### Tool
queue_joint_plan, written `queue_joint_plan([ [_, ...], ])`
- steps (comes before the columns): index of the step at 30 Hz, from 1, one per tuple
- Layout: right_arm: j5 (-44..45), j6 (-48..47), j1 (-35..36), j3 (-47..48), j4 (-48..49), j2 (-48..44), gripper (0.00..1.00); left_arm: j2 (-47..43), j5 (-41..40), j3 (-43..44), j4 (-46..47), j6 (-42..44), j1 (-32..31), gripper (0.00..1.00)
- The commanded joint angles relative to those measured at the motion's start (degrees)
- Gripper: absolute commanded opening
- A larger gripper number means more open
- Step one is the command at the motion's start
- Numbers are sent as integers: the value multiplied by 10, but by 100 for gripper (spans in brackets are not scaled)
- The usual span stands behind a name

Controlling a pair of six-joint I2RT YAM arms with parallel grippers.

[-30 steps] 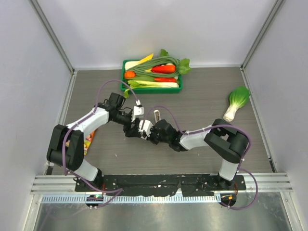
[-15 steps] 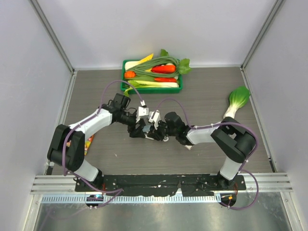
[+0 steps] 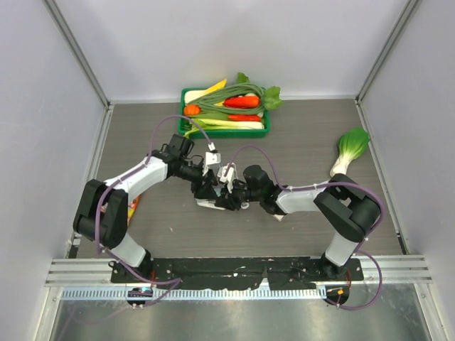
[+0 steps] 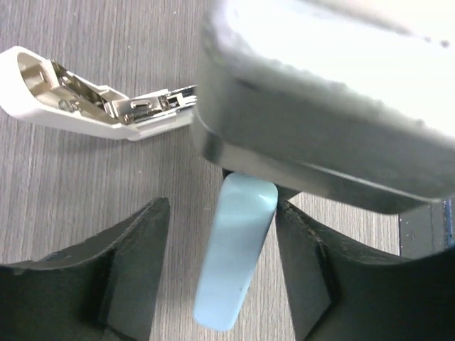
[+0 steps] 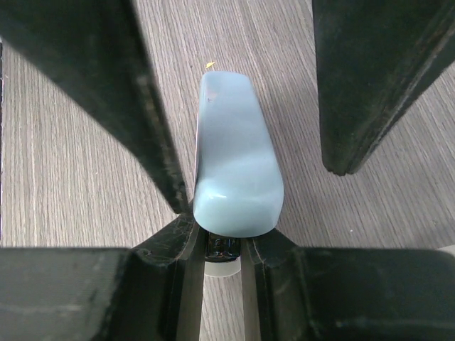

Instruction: Load the staples into the stapler

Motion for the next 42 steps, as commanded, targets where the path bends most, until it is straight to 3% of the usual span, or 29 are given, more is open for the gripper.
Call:
queue_joint_plan([
  [1, -7, 2, 2, 6, 32, -32, 1, 21, 40, 35, -14, -15, -1, 55],
  [4, -4, -1, 1, 7, 31, -33, 1, 32, 46, 47, -33, -12, -1, 45],
  [6, -3, -3, 1, 7, 31, -34, 1, 34, 57, 53, -56, 6, -1, 44],
  [12, 10, -11, 1, 6, 29, -35, 1, 32, 68, 73, -107, 42, -1, 22],
  [14, 24, -14, 1, 6, 28, -34, 1, 33, 68, 87, -128, 48, -1, 0],
  [19, 69, -37, 2, 3, 23, -29, 1, 7, 40, 89, -98, -14, 24, 0],
  [23, 105, -49, 5, 2, 21, -18, 1, -67, 20, 40, 7, -113, 69, 0],
  [28, 183, -85, 33, 9, 9, 6, 1, -131, -89, -41, 109, -149, 93, 0],
  [36, 250, -120, 83, 28, -17, 50, 1, -125, -219, -88, 114, -161, 93, 0],
  [42, 266, -139, 104, 36, -31, 61, 1, -107, -235, -94, 116, -168, 93, 0],
])
